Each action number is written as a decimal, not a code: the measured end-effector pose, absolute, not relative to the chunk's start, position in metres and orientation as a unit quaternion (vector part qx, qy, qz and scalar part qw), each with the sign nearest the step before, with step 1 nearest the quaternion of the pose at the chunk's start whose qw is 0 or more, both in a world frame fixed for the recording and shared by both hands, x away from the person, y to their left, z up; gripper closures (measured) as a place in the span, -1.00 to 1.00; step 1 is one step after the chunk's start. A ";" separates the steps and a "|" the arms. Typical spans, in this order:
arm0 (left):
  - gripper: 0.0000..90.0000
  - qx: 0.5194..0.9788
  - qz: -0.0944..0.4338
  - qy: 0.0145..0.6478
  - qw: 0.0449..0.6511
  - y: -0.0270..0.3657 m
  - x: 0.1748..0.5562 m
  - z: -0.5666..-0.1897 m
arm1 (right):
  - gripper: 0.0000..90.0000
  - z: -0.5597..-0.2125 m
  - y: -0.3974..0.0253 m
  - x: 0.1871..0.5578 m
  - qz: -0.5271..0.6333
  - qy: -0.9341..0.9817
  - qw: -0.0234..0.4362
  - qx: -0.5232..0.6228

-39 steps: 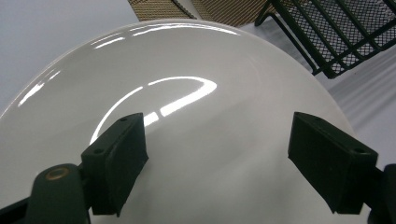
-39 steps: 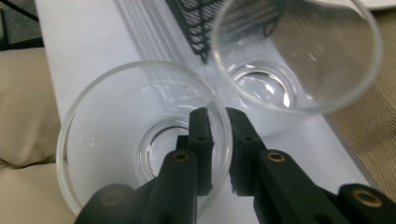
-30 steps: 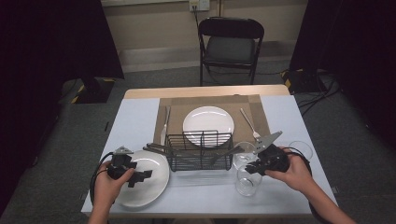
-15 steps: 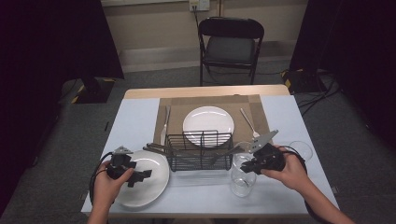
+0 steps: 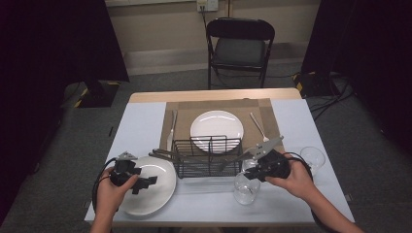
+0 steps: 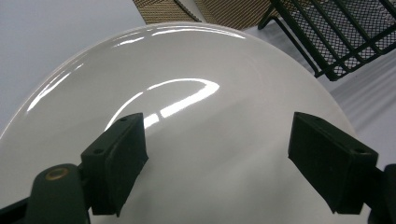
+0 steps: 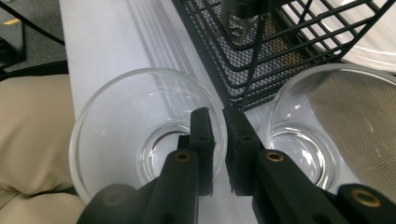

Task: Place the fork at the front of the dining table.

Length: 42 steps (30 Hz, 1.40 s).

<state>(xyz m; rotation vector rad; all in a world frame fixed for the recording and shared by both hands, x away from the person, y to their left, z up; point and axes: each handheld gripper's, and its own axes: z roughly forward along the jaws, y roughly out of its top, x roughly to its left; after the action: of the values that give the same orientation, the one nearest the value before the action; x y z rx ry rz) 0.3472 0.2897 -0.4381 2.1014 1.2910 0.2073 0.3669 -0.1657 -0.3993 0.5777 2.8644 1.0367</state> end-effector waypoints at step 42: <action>-0.58 0.799 0.073 0.499 0.327 0.290 0.348 -0.442 | -0.66 -0.355 -0.237 0.406 0.373 0.868 0.087 0.317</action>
<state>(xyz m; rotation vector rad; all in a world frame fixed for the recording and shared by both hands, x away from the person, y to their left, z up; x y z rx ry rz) 0.3485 0.2903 -0.4422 2.0943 1.3063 0.1915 0.4060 -0.2371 -0.3551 0.9439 2.5849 1.1122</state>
